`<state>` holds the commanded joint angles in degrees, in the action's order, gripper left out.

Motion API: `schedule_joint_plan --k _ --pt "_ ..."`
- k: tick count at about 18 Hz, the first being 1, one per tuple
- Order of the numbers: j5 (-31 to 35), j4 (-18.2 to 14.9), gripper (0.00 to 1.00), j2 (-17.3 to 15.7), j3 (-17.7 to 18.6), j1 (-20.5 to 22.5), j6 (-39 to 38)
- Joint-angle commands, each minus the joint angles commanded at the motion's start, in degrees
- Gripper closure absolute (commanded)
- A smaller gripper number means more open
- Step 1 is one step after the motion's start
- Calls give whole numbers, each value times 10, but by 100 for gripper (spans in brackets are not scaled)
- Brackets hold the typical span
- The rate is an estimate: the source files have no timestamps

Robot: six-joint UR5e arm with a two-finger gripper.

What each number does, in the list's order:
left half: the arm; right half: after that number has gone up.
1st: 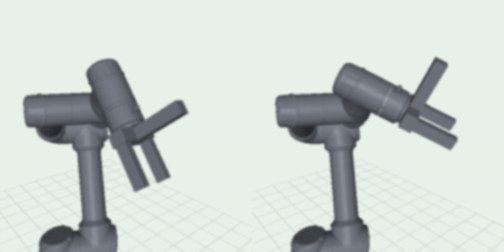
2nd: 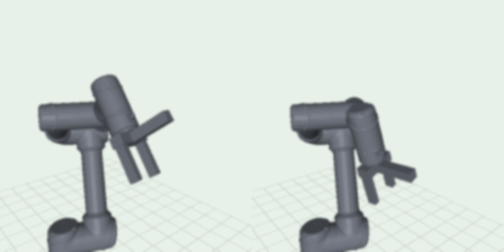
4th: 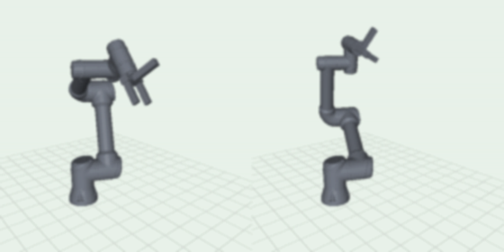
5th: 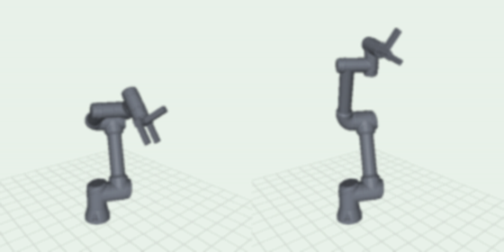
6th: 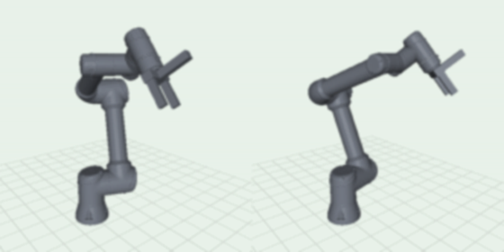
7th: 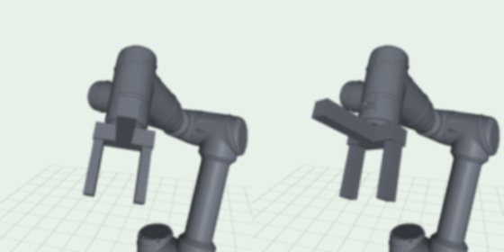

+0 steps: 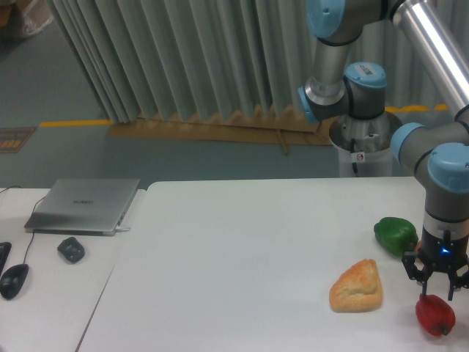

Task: Place the red peppers in a basket
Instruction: 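Position the open gripper over the red pepper and descend, then close the gripper on the red pepper and lift it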

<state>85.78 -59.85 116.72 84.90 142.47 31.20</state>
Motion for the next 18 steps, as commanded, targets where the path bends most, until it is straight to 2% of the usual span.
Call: schedule_joint_plan --k 1,2,6,7,10,18 --pt "0 2 12 1 0 0 0" --pt "2 3 0 3 -3 0 -6" --pt "-2 4 0 -4 0 21 -18" --pt "-2 8 0 3 -3 22 -39" --pt "3 42 0 23 -6 21 -74" --pt "2 44 0 37 -15 10 -86"
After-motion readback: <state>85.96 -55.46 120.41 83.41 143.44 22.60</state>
